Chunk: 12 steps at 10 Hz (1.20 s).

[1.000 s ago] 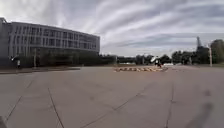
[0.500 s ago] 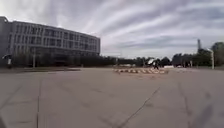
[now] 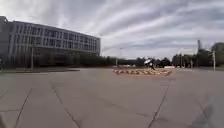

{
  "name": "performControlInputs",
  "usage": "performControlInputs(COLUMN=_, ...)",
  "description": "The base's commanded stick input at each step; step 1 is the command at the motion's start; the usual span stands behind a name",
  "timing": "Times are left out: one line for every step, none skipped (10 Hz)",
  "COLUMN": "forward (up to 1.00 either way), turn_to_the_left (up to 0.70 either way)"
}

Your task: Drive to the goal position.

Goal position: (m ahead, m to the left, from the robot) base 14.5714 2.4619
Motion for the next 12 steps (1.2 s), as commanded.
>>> performControlInputs(forward=0.85, turn_to_the_left=0.00)
performControlInputs(forward=0.85, turn_to_the_left=0.00)
performControlInputs(forward=0.85, turn_to_the_left=0.00)
performControlInputs(forward=0.85, turn_to_the_left=0.00)
performControlInputs(forward=0.85, turn_to_the_left=0.00)
performControlInputs(forward=0.85, turn_to_the_left=0.00)
performControlInputs(forward=0.85, turn_to_the_left=0.00)
performControlInputs(forward=0.85, turn_to_the_left=0.00)
performControlInputs(forward=0.85, turn_to_the_left=0.00)
performControlInputs(forward=0.85, turn_to_the_left=0.00)
performControlInputs(forward=0.85, turn_to_the_left=0.00)
performControlInputs(forward=0.85, turn_to_the_left=0.34)
